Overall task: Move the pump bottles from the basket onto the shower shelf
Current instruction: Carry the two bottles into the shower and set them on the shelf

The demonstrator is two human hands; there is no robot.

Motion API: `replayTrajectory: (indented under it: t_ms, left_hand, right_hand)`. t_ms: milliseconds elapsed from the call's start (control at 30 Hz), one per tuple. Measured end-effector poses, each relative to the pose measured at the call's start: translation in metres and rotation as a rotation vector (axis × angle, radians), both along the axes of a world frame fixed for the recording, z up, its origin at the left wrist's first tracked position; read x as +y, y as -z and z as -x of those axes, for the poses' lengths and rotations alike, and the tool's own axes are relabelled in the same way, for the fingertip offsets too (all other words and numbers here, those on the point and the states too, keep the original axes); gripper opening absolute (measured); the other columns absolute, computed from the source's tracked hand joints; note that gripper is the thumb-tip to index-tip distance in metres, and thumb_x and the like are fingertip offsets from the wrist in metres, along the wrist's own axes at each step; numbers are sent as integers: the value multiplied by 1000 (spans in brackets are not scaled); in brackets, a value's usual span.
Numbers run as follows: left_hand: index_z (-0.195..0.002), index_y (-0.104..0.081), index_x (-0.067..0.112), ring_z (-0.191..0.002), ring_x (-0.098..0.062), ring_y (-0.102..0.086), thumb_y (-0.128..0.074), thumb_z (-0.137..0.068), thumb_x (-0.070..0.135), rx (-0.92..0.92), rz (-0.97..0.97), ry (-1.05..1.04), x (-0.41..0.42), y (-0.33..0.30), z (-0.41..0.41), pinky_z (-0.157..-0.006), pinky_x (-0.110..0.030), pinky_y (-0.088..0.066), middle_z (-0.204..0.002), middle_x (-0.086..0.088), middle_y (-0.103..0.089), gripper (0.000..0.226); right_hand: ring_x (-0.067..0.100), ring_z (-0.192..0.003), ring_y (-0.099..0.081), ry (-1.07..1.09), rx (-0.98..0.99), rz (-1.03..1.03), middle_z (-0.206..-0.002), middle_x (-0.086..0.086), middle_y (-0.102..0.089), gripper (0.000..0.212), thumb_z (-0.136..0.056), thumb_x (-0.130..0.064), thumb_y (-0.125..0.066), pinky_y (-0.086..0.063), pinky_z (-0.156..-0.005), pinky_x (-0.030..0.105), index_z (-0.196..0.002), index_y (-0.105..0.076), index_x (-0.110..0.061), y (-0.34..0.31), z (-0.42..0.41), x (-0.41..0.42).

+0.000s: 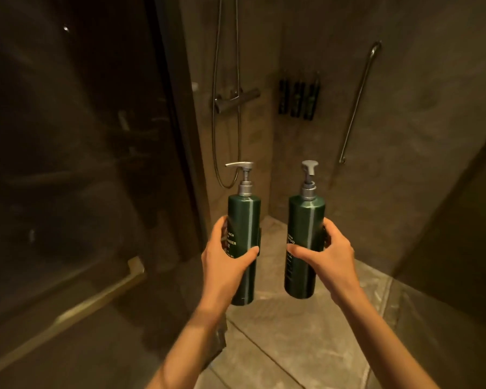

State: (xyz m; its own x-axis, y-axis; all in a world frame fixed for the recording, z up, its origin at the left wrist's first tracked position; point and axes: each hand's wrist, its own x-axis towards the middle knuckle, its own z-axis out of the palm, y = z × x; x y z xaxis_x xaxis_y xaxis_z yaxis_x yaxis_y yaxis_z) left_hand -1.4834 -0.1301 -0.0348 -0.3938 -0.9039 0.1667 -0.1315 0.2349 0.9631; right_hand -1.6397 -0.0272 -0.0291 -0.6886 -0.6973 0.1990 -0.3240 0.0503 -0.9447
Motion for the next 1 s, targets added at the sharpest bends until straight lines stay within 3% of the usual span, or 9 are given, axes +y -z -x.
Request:
replayTrajectory:
  t_ms: [300, 433, 667, 833, 1000]
  left_hand:
    - [-137, -32, 35, -99, 7, -48, -78, -72, 16, 13, 54, 118, -137, -30, 101, -91, -18, -37, -112, 27, -46, 82]
    - [-139, -35, 32, -115, -5, -50, -80, -69, 16, 2, 106, 71, -189, -25, 148, -99, -28, -42, -129, 14, -51, 84]
    - [-138, -34, 35, -116, -3, -49, -81, -68, 18, 58, 125, -155, -281, -44, 241, -99, -28, -41, -123, 22, -49, 86]
    - [-138, -33, 35, -104, 14, -48, -80, -68, 17, 141, 188, -404, -341, -98, 272, -87, -12, -39, -111, 34, -47, 87]
    - [-135, -37, 35, -97, 20, -50, -79, -68, 15, 169, 322, -596, -389, -151, 267, -83, -9, -40, -109, 32, -48, 82]
  right_hand:
    - [8, -93, -64, 88, 75, 67, -98, -10, -68, 60, -60, -20, -84, -53, -80, 30, -113, -59, -31, -34, 102, -134]
    - [4, -92, -63, 20, 89, 91, -99, -9, -67, 57, -62, -20, -84, -49, -73, 18, -112, -59, -28, -40, 154, -189]
    - [3, -97, -62, -222, 131, 113, -103, -12, -66, 59, -63, -30, -85, -49, -78, 21, -114, -58, -27, -68, 266, -320]
    - [7, -103, -61, -473, 143, 141, -108, -12, -65, 59, -64, -31, -83, -51, -88, 31, -116, -55, -34, -115, 312, -414]
    - [-2, -97, -62, -682, 148, 244, -102, -17, -65, 55, -64, -30, -84, -48, -80, 19, -106, -52, -45, -167, 305, -496]
